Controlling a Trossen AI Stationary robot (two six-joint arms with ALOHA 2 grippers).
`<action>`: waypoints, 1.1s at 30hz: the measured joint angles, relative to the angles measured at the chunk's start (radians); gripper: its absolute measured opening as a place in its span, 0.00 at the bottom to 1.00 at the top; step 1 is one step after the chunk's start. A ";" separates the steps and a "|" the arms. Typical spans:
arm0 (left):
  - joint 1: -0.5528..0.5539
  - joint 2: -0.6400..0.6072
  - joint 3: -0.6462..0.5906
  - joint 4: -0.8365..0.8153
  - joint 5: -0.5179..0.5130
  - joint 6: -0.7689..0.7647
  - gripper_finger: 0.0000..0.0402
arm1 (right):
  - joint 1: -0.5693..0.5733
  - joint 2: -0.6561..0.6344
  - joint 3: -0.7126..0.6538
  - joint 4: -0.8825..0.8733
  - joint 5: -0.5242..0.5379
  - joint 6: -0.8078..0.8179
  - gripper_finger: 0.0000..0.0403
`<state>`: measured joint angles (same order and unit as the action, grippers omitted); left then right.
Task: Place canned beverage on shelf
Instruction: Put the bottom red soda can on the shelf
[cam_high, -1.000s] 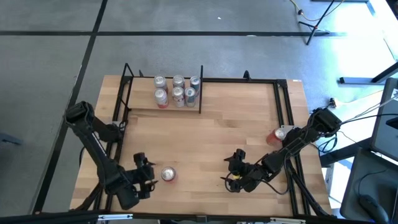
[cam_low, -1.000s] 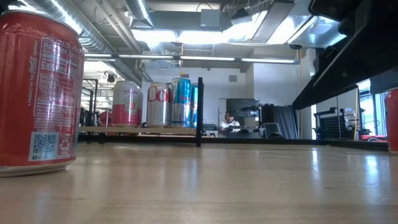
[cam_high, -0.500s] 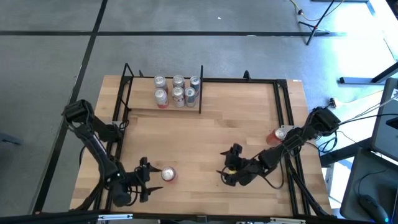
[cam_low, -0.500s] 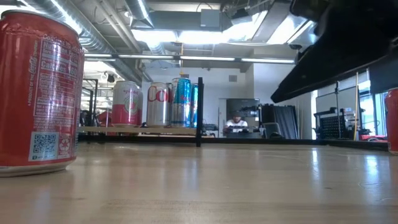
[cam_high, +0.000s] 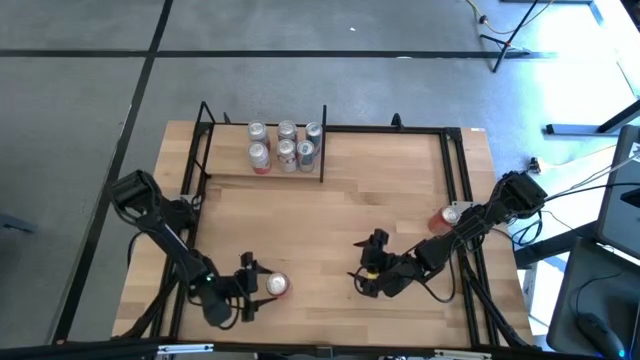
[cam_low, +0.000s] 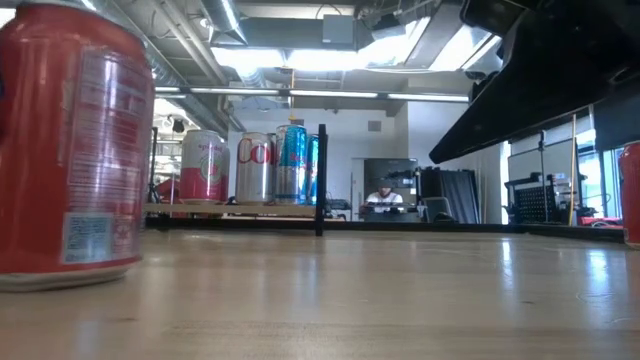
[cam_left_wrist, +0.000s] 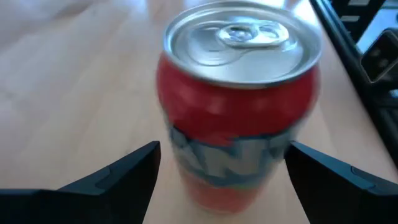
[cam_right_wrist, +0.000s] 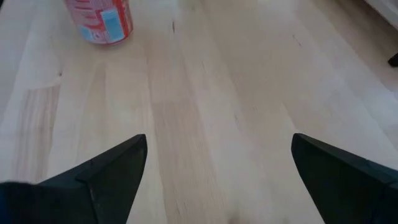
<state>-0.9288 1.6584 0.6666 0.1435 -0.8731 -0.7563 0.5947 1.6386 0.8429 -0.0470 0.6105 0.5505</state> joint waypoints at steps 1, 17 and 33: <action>0.014 0.011 0.000 0.024 0.000 0.026 0.81 | 0.000 0.000 0.000 0.001 0.008 -0.006 0.95; 0.166 0.052 -0.001 0.127 0.005 -0.096 0.68 | 0.000 0.000 0.000 0.001 0.023 -0.033 0.95; 0.227 0.052 0.249 -0.325 -0.231 -0.343 0.63 | 0.000 0.000 0.000 0.000 0.025 -0.033 0.95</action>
<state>-0.7019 1.7100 0.9157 -0.1815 -1.1040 -1.0993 0.5949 1.6386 0.8429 -0.0466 0.6357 0.5179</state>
